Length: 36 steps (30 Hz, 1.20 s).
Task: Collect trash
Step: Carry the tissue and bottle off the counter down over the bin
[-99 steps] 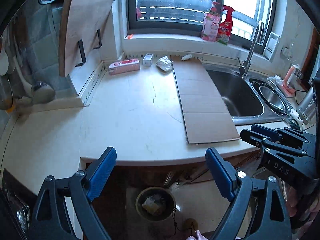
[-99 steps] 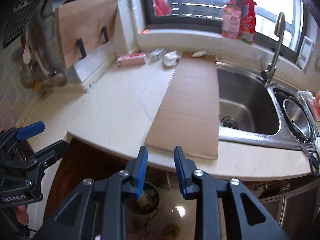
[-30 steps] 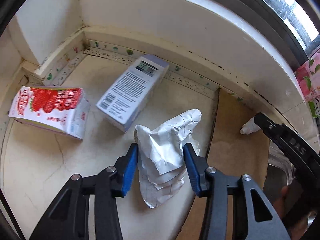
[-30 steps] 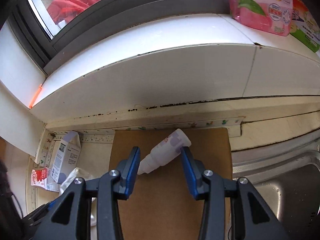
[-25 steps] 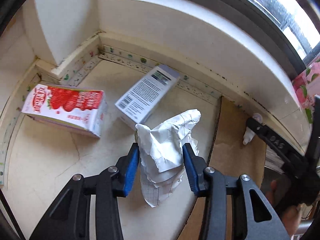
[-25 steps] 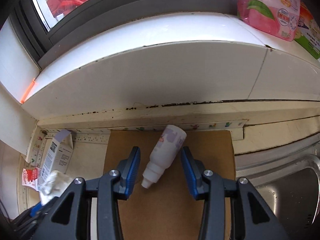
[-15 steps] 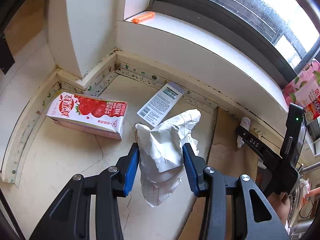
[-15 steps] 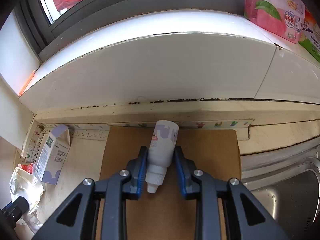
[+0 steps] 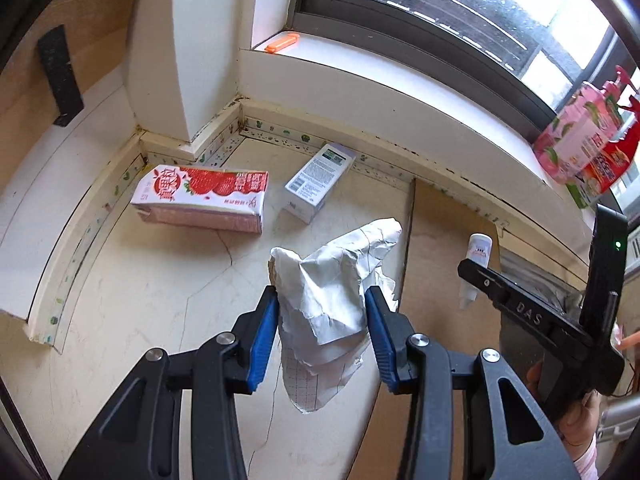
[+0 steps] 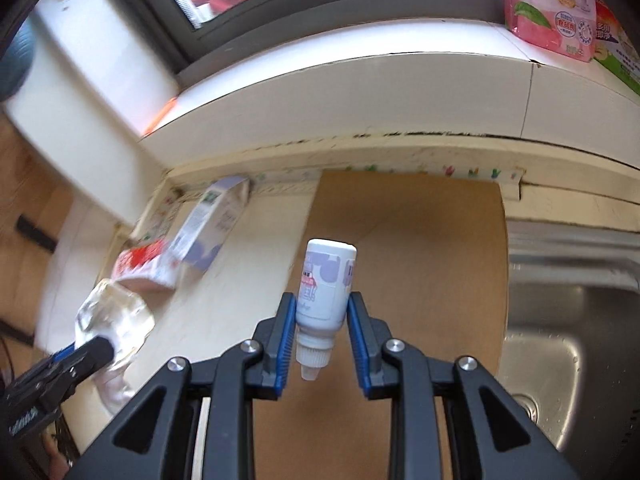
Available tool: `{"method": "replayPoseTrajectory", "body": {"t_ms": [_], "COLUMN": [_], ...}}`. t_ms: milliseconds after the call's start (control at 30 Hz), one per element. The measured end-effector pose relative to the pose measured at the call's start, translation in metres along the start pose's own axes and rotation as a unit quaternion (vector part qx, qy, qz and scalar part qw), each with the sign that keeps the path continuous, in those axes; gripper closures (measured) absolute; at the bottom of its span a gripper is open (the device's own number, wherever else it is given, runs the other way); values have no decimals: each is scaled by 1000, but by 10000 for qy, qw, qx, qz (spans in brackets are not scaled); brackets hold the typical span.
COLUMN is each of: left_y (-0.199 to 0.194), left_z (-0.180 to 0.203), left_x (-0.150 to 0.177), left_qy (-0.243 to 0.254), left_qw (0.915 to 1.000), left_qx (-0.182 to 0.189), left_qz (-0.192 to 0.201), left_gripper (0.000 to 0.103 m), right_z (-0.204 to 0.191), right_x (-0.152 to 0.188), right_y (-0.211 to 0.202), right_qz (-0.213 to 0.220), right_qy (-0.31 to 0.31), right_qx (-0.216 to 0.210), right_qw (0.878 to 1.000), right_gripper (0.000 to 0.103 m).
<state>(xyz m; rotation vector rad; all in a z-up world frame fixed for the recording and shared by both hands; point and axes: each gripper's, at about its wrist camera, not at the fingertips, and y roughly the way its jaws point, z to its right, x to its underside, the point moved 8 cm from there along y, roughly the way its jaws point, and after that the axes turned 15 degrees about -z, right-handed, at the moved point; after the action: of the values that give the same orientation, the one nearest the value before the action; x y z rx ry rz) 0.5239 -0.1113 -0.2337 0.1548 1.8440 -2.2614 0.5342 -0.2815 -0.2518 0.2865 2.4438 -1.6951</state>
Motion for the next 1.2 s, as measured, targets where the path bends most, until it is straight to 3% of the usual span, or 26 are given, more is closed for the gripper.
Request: {"method": "replayPoseTrajectory", "body": {"t_ms": [333, 733, 933, 1200], "left_y": [-54, -103, -109, -93], "left_z": [-26, -79, -97, -103], "left_x": [79, 197, 250, 313], "left_qy": [244, 660, 938, 1153], "left_qw": [9996, 9967, 9933, 9892], "left_qx": [124, 474, 657, 754], "left_qz": [98, -17, -135, -503], "left_gripper": [61, 61, 61, 61], "right_z": [-65, -120, -134, -157], "right_x": [98, 235, 297, 363], "right_y": [-51, -104, -120, -118], "right_qz": [-59, 172, 371, 108], "right_qy": [-417, -234, 14, -101], "right_qx": [-343, 43, 280, 405], "right_qw": [9985, 9996, 9989, 9991], "right_gripper": [77, 77, 77, 77]}}
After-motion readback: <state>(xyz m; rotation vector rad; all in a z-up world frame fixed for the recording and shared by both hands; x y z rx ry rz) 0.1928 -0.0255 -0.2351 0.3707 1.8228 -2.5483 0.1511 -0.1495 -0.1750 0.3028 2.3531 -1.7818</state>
